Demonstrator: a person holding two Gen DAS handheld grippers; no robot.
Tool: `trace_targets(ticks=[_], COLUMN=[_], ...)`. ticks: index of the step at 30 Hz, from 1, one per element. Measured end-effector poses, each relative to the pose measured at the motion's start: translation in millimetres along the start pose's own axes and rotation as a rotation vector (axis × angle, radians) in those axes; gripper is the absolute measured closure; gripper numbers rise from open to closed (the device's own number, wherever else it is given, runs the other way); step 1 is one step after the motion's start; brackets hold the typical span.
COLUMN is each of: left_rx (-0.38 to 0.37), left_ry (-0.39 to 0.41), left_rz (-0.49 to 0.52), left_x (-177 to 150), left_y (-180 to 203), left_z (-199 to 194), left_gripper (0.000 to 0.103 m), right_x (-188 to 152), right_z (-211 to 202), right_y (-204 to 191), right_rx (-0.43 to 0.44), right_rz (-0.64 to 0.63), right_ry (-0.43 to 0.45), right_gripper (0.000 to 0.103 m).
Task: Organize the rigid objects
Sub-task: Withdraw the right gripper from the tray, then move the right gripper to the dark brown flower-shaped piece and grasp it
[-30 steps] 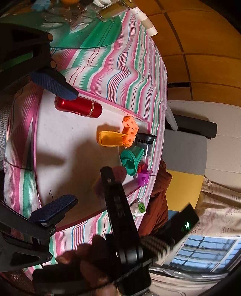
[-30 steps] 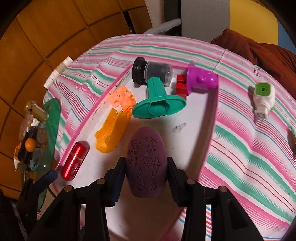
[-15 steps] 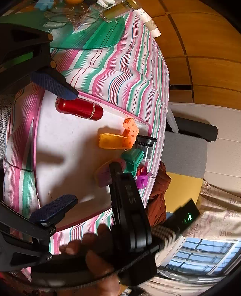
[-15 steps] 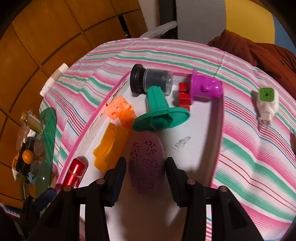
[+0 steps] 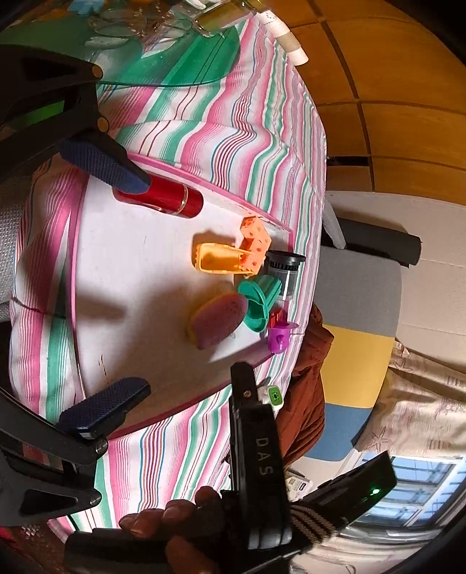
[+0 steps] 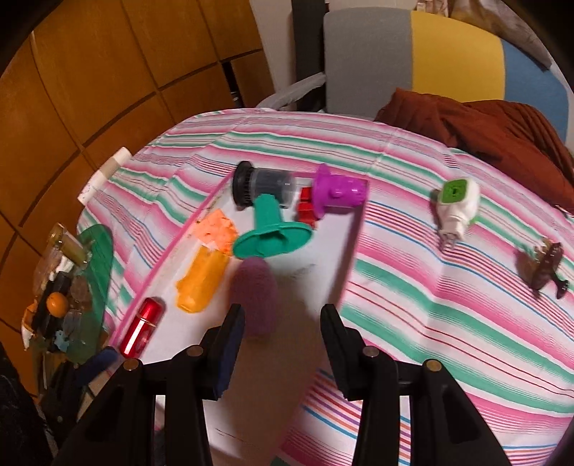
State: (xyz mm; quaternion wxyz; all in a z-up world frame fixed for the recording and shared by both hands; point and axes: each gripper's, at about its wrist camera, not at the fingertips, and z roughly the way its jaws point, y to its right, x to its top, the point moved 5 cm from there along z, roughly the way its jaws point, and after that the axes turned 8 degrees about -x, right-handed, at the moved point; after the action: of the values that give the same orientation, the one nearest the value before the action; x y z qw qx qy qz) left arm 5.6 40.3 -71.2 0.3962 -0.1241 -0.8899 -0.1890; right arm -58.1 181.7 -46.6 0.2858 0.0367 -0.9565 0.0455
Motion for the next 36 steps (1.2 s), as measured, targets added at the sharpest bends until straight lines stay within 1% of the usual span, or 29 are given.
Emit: trace_targets(ticks=[4, 10, 15, 23, 31, 36], left_rx=[-0.009, -0.017, -0.031, -0.046, -0.06, -0.073], left_ry=[0.001, -0.004, -0.005, -0.017, -0.027, -0.034], left_rz=[-0.001, 0.007, 0.032, 0.083, 0.123, 0.158], left_x=[0, -1, -2, -4, -2, 0], left_y=[2, 7, 16, 34, 53, 67], left_z=[0, 1, 1, 4, 6, 8], left_gripper=[0.0, 0.0, 0.0, 0.0, 0.0, 0.0], right_x=[-10, -29, -40, -51, -54, -52], right_z=[-1, 3, 1, -2, 2, 3], right_y=[21, 57, 82, 111, 139, 168], right_rx=[-0.056, -0.111, -0.138, -0.167, -0.214, -0.269], right_rz=[0.033, 0.092, 0.135, 0.171, 0.155, 0.113], right_ry=[-0.016, -0.054, -0.065, -0.075, -0.104, -0.128], right_gripper=[0.059, 0.059, 0.059, 0.059, 0.059, 0.059])
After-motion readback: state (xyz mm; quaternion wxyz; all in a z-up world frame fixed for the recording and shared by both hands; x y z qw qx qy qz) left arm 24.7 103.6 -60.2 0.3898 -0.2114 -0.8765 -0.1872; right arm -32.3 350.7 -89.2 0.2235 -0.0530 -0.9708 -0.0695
